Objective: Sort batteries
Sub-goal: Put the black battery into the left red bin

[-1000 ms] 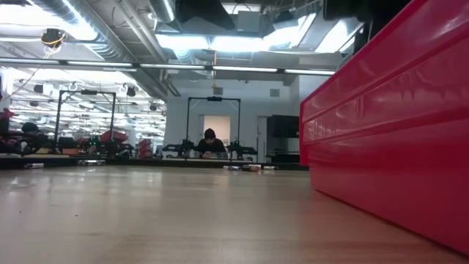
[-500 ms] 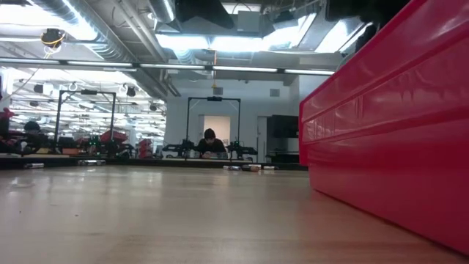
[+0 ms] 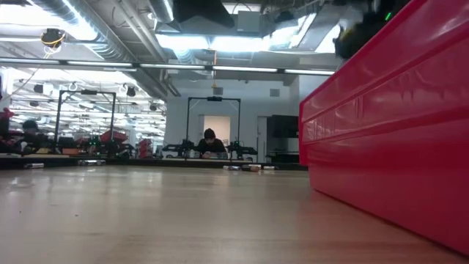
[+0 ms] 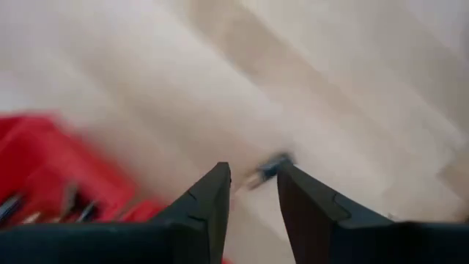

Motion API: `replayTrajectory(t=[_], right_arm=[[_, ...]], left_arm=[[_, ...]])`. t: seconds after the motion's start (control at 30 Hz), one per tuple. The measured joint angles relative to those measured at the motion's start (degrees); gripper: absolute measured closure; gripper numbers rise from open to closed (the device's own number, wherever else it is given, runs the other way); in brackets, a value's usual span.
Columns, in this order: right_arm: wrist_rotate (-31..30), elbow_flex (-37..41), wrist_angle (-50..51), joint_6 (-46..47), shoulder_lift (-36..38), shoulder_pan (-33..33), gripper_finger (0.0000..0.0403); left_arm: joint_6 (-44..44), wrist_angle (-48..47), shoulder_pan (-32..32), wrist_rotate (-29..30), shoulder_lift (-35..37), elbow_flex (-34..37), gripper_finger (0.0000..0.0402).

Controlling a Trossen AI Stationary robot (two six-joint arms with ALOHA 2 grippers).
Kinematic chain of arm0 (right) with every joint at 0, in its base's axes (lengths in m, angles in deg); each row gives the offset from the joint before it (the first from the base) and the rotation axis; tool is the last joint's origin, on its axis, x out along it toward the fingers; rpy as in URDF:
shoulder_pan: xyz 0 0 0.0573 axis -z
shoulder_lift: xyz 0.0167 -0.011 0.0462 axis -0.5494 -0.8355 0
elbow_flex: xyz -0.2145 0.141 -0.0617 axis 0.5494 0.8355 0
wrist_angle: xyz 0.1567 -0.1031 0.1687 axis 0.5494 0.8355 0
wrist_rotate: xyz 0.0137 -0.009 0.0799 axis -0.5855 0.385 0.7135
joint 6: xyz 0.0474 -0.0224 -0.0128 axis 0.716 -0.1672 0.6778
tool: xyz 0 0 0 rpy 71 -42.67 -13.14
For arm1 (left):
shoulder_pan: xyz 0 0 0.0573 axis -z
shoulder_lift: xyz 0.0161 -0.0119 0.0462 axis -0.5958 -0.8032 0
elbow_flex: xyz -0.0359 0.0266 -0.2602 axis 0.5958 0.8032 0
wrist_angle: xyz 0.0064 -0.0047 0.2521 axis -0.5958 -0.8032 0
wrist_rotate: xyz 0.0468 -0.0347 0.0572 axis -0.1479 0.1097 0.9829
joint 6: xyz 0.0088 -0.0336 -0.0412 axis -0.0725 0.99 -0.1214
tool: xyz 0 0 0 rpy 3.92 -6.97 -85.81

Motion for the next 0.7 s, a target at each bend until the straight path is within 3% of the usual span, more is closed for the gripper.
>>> replayTrajectory(t=[0.17, 0.4, 0.7], right_arm=[[2.13, 4.53, -2.28, 0.79, -0.43, 6.63, 0.0287], [4.54, 10.58, -11.93, 2.89, -0.89, 8.57, 0.028], [4.58, 12.33, -16.59, 3.04, -4.39, 8.49, 0.0179]], left_arm=[[1.2, 1.48, 0.0, 0.01, 0.0, 0.0, 0.0164], [2.85, 1.78, 0.04, 0.02, 0.0, 0.0, 0.0164], [2.98, 1.85, 0.01, 0.65, 0.0, 0.02, 0.0164]])
